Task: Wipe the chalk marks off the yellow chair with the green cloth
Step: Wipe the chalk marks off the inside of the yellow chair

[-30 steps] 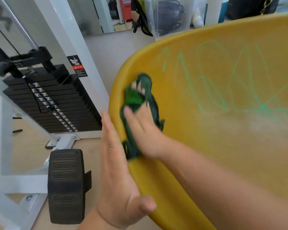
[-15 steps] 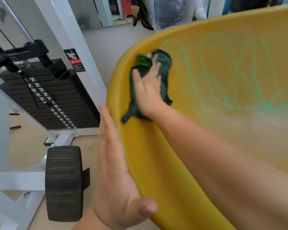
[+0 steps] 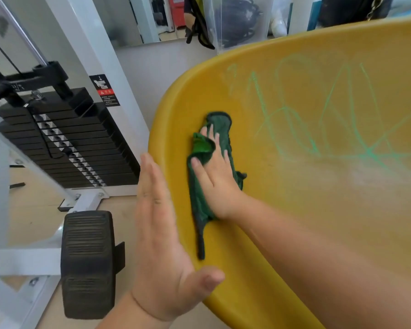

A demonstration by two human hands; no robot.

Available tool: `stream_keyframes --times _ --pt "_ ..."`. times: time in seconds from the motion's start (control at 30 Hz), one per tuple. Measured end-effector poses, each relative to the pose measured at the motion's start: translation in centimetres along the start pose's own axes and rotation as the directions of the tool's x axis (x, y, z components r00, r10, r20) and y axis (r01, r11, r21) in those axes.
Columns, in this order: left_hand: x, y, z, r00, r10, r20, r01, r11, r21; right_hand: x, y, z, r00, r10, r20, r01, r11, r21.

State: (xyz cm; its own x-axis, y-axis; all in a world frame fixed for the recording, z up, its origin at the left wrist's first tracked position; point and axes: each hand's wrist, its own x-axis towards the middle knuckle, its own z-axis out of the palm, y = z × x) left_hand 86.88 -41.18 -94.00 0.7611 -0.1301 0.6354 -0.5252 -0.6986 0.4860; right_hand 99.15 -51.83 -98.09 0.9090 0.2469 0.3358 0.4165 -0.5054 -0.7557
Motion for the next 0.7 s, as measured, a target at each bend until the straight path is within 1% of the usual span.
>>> stream_keyframes --times 0.03,0.07,0.1,0.13,0.2,0.27,0.3,0.33,0.4,0.43,0.47,0.5,0.53,0.57,0.6,0.63,0.7 --pt "0.1 0.0 -0.2 1.000 0.008 0.016 -0.009 1.000 0.028 -3.0 0.3 0.1 0.997 -0.002 0.083 0.004 1.000 -0.023" --pt "0.2 0.0 -0.5 0.999 -0.013 0.052 0.011 0.999 0.042 -5.7 0.5 -0.5 0.986 0.015 0.163 -0.006 0.998 -0.058" --pt "0.2 0.0 -0.7 0.996 -0.020 0.083 0.012 0.995 0.098 -8.2 0.9 -1.3 0.966 0.049 0.253 -0.022 0.994 -0.108" --pt "0.3 0.1 -0.9 0.995 -0.037 0.094 0.024 0.990 0.138 -10.7 1.2 -2.5 0.928 0.109 0.357 -0.058 0.987 -0.151" --pt "0.2 0.1 -0.7 0.992 -0.073 0.099 0.047 0.969 0.241 -15.2 2.6 -5.2 0.846 0.210 0.490 -0.067 0.953 -0.294" --pt "0.2 0.8 -0.6 0.991 -0.055 0.120 0.000 0.908 0.418 -18.7 5.7 -9.2 0.760 0.369 0.535 -0.079 0.869 -0.488" --pt "0.4 1.3 -0.4 0.989 -0.056 0.138 -0.018 0.877 0.480 -20.0 7.8 -11.8 0.727 0.461 0.509 -0.096 0.803 -0.589" --pt "0.5 1.8 -0.4 0.986 -0.054 0.155 -0.033 0.858 0.513 -21.0 9.9 -14.6 0.698 0.563 0.443 -0.145 0.717 -0.682" --pt "0.4 2.8 0.0 0.982 -0.037 0.186 -0.071 0.838 0.541 -22.2 13.8 -20.2 0.625 0.754 0.200 -0.331 0.489 -0.807" --pt "0.2 3.4 0.2 0.974 -0.032 0.226 -0.098 0.836 0.539 -22.4 15.4 -22.5 0.589 0.804 0.076 -0.406 0.377 -0.832" --pt "-0.1 3.9 0.6 0.962 -0.030 0.271 -0.122 0.841 0.527 -22.3 16.4 -24.1 0.556 0.831 -0.025 -0.470 0.290 -0.834" --pt "-0.4 4.3 1.0 0.947 -0.030 0.320 -0.148 0.843 0.517 -21.9 17.1 -24.6 0.538 0.838 -0.088 -0.514 0.243 -0.823" --pt "-0.7 4.7 1.4 0.930 -0.022 0.366 -0.180 0.842 0.508 -21.3 17.1 -23.7 0.543 0.832 -0.115 -0.537 0.239 -0.809" --pt "-1.0 5.1 1.9 0.911 -0.014 0.412 -0.213 0.840 0.499 -20.6 16.6 -21.9 0.569 0.816 -0.097 -0.540 0.282 -0.793" --pt "-1.3 5.5 2.3 0.893 -0.010 0.449 -0.236 0.840 0.488 -19.8 15.5 -19.3 0.605 0.795 -0.036 -0.516 0.358 -0.778" --pt "-1.5 5.8 2.8 0.878 -0.006 0.478 -0.256 0.839 0.480 -19.0 14.1 -16.3 0.648 0.759 0.062 -0.463 0.458 -0.759" --pt "-1.9 6.3 3.7 0.854 0.001 0.521 -0.285 0.838 0.466 -17.9 9.7 -10.2 0.725 0.620 0.300 -0.309 0.682 -0.663"
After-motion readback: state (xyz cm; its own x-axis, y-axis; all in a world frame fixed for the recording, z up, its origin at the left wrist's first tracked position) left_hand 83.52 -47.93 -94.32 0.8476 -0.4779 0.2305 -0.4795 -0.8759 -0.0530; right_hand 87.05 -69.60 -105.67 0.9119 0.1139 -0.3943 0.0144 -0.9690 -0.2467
